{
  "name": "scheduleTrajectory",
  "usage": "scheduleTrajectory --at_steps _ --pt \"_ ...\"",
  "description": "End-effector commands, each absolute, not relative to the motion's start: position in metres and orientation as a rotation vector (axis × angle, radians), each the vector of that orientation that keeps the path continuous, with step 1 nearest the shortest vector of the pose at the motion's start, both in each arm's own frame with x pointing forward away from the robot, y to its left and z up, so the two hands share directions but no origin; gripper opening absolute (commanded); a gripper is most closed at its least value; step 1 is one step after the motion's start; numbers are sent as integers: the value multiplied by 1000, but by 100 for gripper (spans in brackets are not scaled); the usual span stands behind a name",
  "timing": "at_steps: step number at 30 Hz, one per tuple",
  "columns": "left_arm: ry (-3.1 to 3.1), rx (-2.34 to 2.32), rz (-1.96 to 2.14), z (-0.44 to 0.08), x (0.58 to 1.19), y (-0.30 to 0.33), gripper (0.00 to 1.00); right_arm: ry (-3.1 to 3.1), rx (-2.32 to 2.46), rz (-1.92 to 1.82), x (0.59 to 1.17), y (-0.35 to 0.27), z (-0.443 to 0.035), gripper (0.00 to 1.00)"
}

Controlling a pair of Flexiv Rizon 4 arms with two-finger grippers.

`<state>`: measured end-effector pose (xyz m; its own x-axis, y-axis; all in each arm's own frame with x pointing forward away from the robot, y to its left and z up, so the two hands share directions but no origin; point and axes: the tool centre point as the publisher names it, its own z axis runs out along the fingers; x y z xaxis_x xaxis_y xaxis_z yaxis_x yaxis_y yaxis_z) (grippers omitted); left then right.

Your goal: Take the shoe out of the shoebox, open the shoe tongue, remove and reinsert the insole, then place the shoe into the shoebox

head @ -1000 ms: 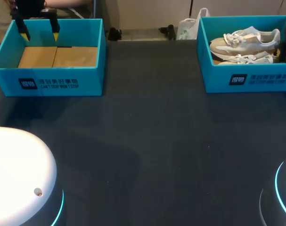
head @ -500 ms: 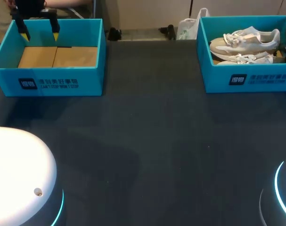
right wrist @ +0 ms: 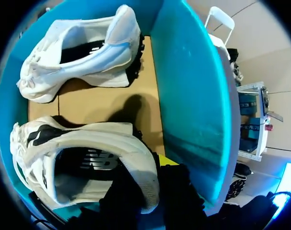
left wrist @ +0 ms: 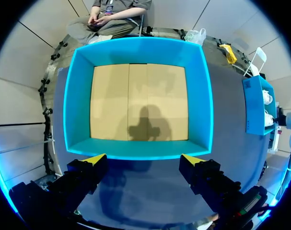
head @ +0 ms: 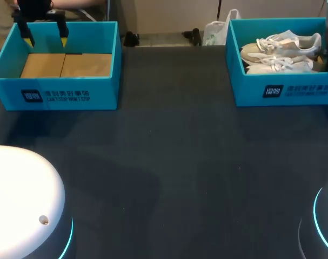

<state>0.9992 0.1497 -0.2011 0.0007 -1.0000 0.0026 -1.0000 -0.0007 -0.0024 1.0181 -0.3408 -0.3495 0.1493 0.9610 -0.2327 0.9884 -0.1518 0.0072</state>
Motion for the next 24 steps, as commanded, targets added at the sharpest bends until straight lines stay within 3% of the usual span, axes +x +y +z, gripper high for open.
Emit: scheduleTrajectory --at_steps 1,24 --pt "-2221 2222 4 -201 999 150 100 1910 2269 -264 1012 -341 -324 0" --pt "-2221 2222 4 -201 999 150 100 1831 2250 -283 1015 -328 -210 0"
